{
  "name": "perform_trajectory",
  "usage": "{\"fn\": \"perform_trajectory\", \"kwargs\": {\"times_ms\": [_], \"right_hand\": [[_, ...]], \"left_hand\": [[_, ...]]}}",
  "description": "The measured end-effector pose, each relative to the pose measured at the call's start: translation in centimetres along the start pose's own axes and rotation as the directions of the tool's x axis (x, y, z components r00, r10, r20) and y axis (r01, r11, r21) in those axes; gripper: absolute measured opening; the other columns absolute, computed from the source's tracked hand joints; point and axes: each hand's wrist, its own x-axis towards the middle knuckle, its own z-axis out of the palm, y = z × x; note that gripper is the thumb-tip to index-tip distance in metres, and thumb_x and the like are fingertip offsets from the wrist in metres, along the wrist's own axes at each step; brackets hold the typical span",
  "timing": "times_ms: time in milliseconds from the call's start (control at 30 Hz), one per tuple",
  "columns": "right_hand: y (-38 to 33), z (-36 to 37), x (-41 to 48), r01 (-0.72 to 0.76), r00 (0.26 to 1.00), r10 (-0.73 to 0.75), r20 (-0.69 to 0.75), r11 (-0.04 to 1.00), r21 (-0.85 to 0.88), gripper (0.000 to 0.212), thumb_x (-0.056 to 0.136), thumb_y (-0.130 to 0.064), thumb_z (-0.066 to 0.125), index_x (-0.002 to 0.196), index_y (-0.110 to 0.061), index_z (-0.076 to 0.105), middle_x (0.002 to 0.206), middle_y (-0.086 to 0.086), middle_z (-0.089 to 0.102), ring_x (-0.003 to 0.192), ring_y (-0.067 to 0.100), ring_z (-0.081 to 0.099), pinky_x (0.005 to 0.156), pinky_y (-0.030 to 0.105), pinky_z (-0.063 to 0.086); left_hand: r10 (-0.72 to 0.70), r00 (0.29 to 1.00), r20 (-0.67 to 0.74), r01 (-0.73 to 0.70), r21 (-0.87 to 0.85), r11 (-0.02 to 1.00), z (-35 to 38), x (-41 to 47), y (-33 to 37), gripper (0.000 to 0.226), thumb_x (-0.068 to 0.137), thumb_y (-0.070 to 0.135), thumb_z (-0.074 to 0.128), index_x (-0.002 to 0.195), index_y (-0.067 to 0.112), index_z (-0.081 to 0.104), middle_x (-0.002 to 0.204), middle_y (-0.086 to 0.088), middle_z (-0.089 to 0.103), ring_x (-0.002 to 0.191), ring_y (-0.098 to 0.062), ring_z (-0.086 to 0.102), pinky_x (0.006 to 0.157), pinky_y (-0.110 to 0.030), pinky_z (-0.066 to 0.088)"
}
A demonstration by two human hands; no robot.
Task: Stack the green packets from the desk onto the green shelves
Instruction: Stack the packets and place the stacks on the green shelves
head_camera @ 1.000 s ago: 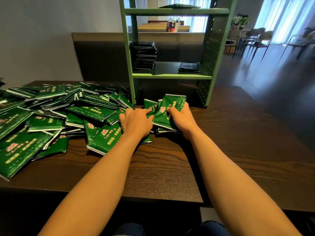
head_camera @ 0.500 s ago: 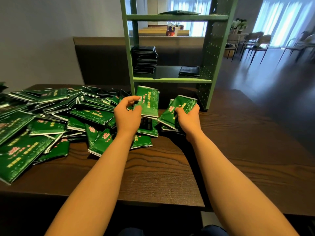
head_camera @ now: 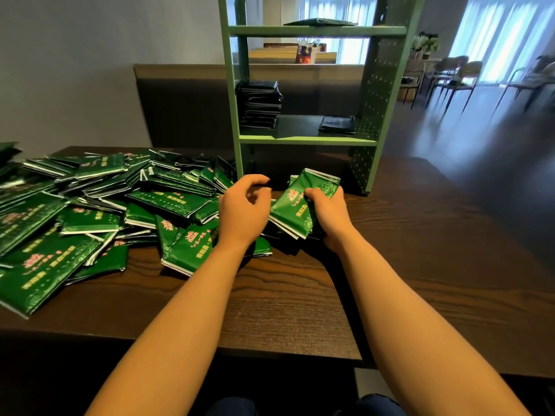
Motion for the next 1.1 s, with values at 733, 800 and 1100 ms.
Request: {"fn": "perform_trajectory", "kwargs": {"times_ms": [733, 800, 1100], "right_hand": [[0.6, -0.6, 0.4, 0.132, 0.99, -0.135, -0.044, 0.989, -0.073, 0.05, 0.097, -0.015, 0.067, 0.139, -0.013, 0.039, 0.109, -0.006, 0.06, 0.102, 0.014, 0.064, 0.083, 0.031, 0.054], [0.6, -0.5, 0.4, 0.129, 0.99, -0.132, -0.04, 0.988, -0.089, 0.057, 0.097, -0.017, 0.067, 0.144, -0.013, 0.036, 0.114, -0.005, 0.06, 0.109, 0.017, 0.064, 0.093, 0.036, 0.054], [-0.2, 1.1, -0.9, 0.047, 0.998, -0.043, 0.045, 0.995, -0.093, 0.082, 0.092, -0.077, 0.05, 0.143, -0.013, 0.046, 0.13, -0.003, 0.063, 0.117, 0.016, 0.063, 0.099, 0.038, 0.051]], "left_hand": [[0.095, 0.969, -0.227, -0.046, 0.214, 0.976, -0.5, 0.5, -0.5, 0.028, 0.091, -0.001, 0.054, 0.115, 0.012, 0.059, 0.114, -0.003, 0.06, 0.101, -0.016, 0.056, 0.075, -0.004, 0.035], [0.013, 0.935, -0.356, -0.025, -0.029, 0.999, -0.8, 0.9, -0.3, 0.023, 0.091, -0.001, 0.057, 0.111, 0.011, 0.059, 0.109, -0.003, 0.06, 0.1, -0.016, 0.056, 0.08, -0.006, 0.04], [0.146, 0.986, -0.08, -0.147, -0.008, 0.989, 1.5, -0.9, 0.5, 0.02, 0.088, 0.008, 0.067, 0.106, 0.015, 0.063, 0.101, 0.005, 0.063, 0.094, 0.0, 0.057, 0.085, -0.008, 0.042]]}}
